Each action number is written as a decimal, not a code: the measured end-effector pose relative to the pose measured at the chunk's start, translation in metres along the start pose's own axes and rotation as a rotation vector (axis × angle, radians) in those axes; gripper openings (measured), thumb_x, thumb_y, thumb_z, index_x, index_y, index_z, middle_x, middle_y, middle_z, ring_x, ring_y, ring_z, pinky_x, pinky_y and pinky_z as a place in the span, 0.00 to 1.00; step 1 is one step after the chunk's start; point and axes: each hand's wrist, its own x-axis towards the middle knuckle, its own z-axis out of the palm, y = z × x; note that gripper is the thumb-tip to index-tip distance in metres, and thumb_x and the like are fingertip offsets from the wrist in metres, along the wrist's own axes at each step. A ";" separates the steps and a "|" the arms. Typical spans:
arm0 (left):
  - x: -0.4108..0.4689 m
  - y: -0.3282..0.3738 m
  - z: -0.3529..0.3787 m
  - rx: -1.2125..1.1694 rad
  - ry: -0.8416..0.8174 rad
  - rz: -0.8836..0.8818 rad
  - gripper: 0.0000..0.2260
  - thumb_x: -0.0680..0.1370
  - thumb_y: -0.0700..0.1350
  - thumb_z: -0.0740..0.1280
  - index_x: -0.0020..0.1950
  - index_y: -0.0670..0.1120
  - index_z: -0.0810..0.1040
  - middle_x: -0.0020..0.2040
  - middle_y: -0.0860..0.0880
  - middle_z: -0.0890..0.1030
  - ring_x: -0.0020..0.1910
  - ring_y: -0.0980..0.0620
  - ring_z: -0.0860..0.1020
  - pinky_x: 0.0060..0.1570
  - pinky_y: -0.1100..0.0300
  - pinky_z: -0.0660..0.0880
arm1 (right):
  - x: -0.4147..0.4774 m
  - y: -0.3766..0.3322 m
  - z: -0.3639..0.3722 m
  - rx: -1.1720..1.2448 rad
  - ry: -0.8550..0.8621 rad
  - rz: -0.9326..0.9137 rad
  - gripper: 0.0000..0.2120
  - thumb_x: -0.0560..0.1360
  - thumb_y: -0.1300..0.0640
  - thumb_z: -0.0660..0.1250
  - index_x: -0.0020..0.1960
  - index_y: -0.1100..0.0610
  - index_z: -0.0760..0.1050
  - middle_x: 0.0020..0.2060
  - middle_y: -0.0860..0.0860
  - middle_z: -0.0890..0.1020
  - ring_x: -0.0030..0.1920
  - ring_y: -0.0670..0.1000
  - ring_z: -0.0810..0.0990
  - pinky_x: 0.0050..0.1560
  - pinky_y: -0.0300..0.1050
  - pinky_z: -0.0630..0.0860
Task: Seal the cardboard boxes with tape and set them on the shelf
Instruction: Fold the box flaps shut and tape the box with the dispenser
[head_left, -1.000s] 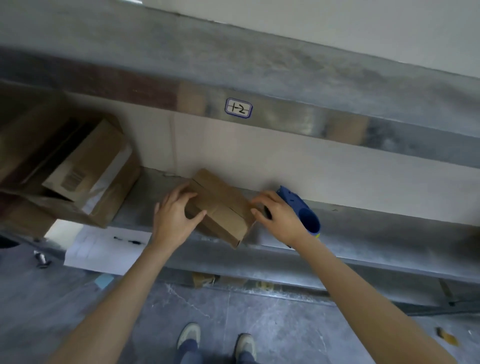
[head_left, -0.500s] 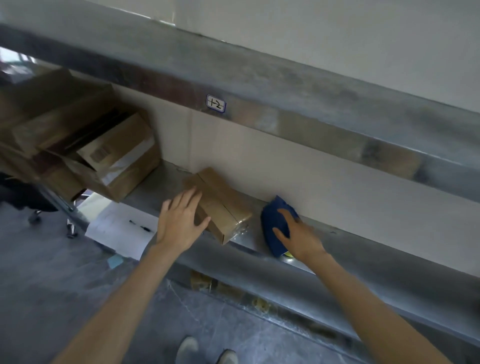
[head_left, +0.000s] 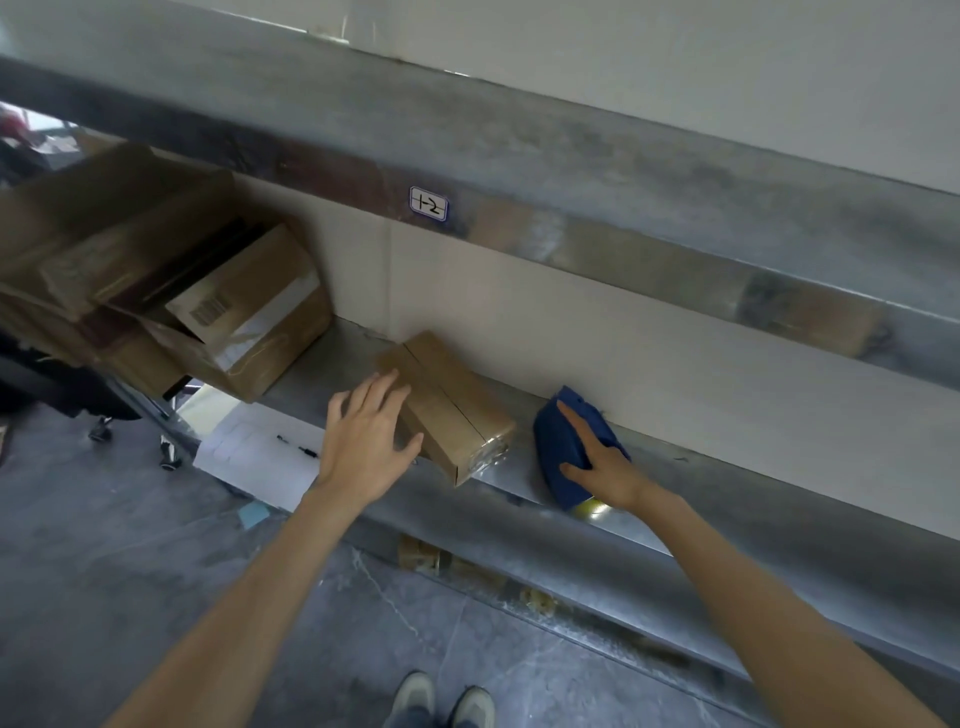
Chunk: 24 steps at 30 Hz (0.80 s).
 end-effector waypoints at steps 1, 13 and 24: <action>0.001 0.000 0.000 0.000 -0.005 -0.001 0.28 0.75 0.55 0.70 0.72 0.46 0.73 0.75 0.46 0.69 0.75 0.47 0.65 0.68 0.49 0.56 | 0.000 -0.001 -0.003 0.004 -0.021 0.010 0.40 0.81 0.55 0.62 0.77 0.36 0.36 0.55 0.68 0.79 0.47 0.65 0.80 0.46 0.53 0.77; 0.012 -0.005 0.006 -0.027 -0.020 0.022 0.26 0.76 0.55 0.70 0.72 0.46 0.73 0.74 0.45 0.70 0.75 0.46 0.64 0.70 0.47 0.54 | 0.012 -0.004 -0.013 -0.033 -0.053 0.012 0.46 0.79 0.56 0.66 0.77 0.37 0.33 0.71 0.59 0.68 0.60 0.63 0.76 0.58 0.53 0.77; 0.017 -0.005 0.005 -0.043 -0.011 0.052 0.25 0.76 0.54 0.70 0.70 0.46 0.74 0.73 0.45 0.71 0.75 0.46 0.66 0.71 0.44 0.57 | 0.016 0.000 -0.024 0.029 -0.020 0.033 0.49 0.74 0.63 0.72 0.79 0.38 0.42 0.78 0.47 0.54 0.72 0.56 0.65 0.61 0.45 0.71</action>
